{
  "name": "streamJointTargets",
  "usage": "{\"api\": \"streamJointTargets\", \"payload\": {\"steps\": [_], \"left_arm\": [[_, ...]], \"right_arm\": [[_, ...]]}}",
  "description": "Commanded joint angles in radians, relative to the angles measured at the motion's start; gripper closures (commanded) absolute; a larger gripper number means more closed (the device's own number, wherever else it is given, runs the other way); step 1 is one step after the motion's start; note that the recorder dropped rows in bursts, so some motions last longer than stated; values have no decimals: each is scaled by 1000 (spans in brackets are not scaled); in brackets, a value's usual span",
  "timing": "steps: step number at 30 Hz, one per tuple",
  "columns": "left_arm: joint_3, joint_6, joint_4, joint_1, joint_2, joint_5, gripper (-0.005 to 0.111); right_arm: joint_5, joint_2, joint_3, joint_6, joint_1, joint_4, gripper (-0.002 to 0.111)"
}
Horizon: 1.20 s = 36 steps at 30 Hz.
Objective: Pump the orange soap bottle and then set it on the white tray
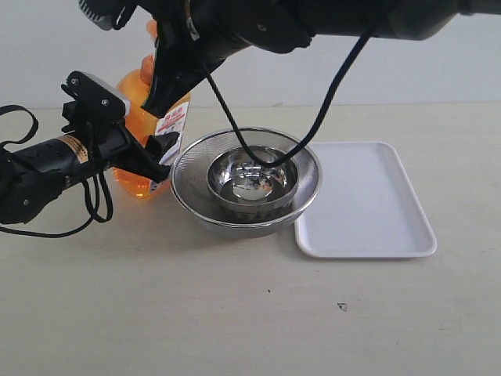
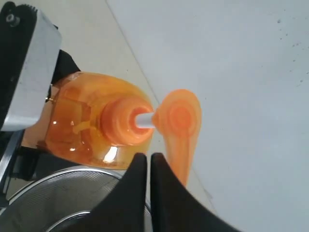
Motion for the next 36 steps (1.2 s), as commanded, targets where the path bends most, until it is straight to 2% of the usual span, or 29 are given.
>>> {"api": "streamJointTargets", "payload": {"steps": [1, 19, 29, 36], "left_arm": [[-9, -5, -10, -6, -9, -21, 102], [-9, -5, -10, -6, -9, -21, 102], [-9, -5, -18, -6, -9, -14, 102], [-17, -5, -18, -6, -9, -9, 102]], "right_arm": [[-7, -4, -4, 18, -13, -19, 108], [0, -4, -4, 46, -32, -14, 108], [120, -92, -4, 46, -21, -15, 108], [-18, -111, -4, 46, -38, -61, 108]]}}
